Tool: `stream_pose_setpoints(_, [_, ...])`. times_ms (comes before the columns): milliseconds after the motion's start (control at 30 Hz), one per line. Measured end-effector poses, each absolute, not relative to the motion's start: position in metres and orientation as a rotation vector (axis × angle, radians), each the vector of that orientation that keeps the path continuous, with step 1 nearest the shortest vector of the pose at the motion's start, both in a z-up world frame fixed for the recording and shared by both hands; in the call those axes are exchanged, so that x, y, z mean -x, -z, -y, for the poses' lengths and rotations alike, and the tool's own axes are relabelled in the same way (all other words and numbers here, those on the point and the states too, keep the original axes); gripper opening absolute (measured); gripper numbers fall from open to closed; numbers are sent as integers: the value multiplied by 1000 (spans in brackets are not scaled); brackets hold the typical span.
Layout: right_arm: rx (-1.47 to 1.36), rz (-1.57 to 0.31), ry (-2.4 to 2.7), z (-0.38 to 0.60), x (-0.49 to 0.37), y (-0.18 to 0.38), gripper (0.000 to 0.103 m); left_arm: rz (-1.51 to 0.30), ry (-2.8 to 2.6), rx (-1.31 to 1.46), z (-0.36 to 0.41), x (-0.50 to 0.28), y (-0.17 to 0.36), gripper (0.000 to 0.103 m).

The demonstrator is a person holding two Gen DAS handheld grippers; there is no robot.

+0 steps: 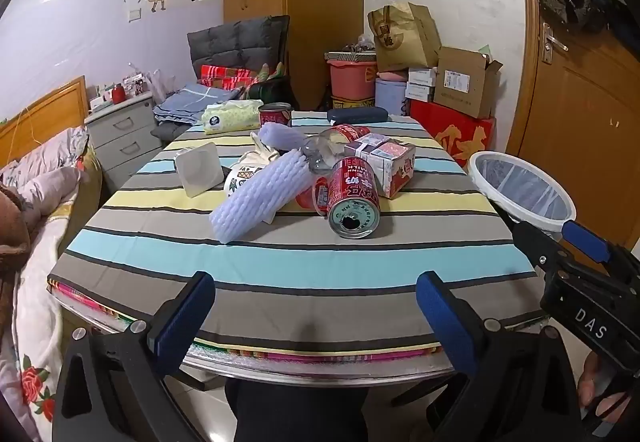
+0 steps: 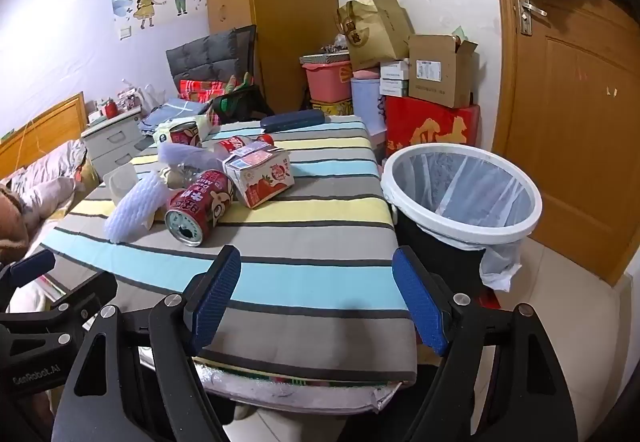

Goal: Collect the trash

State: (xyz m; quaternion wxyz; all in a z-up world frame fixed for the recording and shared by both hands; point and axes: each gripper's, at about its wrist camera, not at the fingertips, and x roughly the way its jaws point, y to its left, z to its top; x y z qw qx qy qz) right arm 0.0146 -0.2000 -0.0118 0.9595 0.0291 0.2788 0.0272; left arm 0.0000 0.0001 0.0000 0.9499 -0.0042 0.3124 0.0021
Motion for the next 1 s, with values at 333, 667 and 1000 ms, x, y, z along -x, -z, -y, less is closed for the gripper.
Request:
stream_pose_setpoints(333, [-64, -570, -57, 199, -14, 11, 80, -632, -21, 0, 2, 1, -3, 102])
stream_pose_setpoints(667, [-54, -564, -49, 198, -12, 9, 80, -624, -27, 11, -5, 3, -1, 102])
stream_pose_setpoints(1000, [-51, -564, -44, 198, -12, 9, 80, -624, -34, 10, -6, 3, -2, 102])
